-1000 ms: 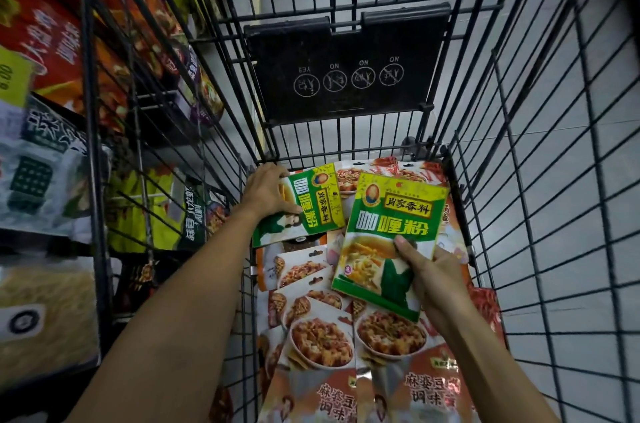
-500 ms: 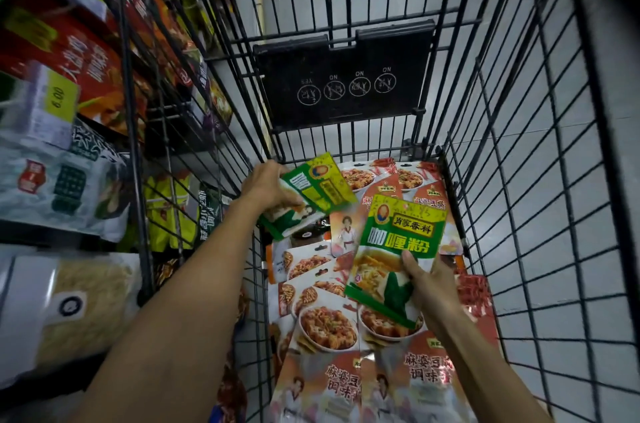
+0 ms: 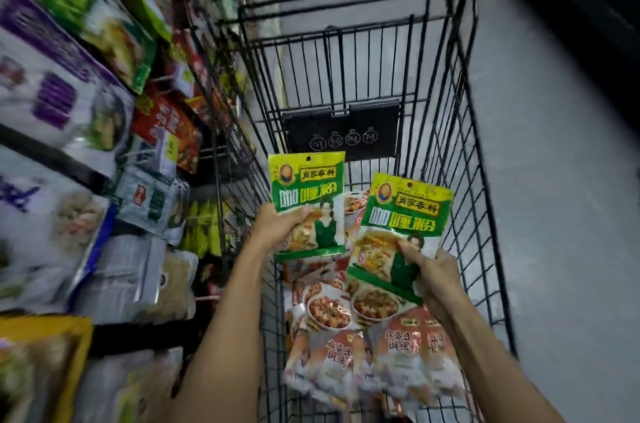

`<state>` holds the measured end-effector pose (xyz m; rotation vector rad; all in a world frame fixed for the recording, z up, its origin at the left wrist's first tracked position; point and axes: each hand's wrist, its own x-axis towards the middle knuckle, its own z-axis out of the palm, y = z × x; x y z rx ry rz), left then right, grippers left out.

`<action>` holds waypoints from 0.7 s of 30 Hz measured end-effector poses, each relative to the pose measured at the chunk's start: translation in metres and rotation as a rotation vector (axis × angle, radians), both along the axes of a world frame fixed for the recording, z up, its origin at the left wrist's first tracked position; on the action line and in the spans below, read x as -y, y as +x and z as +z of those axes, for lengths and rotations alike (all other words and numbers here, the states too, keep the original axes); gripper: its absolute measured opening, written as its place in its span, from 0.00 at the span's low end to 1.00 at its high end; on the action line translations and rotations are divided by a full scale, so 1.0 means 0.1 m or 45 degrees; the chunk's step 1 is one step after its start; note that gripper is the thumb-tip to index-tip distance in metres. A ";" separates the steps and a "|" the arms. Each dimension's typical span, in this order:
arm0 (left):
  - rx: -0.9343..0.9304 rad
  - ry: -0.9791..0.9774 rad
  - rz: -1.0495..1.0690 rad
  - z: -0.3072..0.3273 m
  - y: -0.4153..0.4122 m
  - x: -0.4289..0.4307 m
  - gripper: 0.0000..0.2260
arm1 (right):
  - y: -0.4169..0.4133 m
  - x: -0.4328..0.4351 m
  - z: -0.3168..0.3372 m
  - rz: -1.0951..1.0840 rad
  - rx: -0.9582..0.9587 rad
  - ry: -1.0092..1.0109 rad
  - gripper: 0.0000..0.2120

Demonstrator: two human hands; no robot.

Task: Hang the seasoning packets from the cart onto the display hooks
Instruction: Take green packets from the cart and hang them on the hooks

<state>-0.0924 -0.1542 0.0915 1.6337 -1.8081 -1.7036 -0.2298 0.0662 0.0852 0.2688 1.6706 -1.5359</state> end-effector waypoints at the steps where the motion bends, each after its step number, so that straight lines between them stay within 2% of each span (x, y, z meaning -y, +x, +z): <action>1: -0.005 0.006 0.043 0.15 0.08 -0.07 0.38 | 0.00 -0.02 0.14 0.034 -0.002 -0.038 0.08; 4: -0.125 -0.005 0.096 0.67 0.36 -0.28 0.45 | 0.00 -0.05 0.55 0.182 -0.056 -0.114 0.12; 5: -0.164 -0.025 0.127 0.83 0.46 -0.35 0.42 | 0.00 -0.06 0.67 0.238 -0.080 -0.130 0.12; 8: -0.255 -0.177 0.222 1.29 0.84 -0.57 0.15 | 0.05 -0.08 1.03 0.459 -0.152 -0.159 0.16; 10: -0.319 -0.275 0.271 1.64 1.08 -0.76 0.08 | 0.12 -0.06 1.32 0.612 -0.208 -0.180 0.18; 12: -0.351 -0.363 0.294 1.98 1.31 -0.97 0.07 | 0.20 0.00 1.62 0.720 -0.228 -0.276 0.16; 15: -0.318 -0.548 0.432 2.51 1.67 -1.30 0.18 | 0.37 0.13 2.07 0.888 -0.269 -0.428 0.16; 18: -0.330 -0.767 0.585 2.99 2.02 -1.67 0.07 | 0.59 0.24 2.53 1.054 -0.354 -0.594 0.13; 21: -0.306 -0.957 0.754 3.49 2.35 -2.12 0.05 | 0.91 0.29 3.02 1.224 -0.427 -0.776 0.12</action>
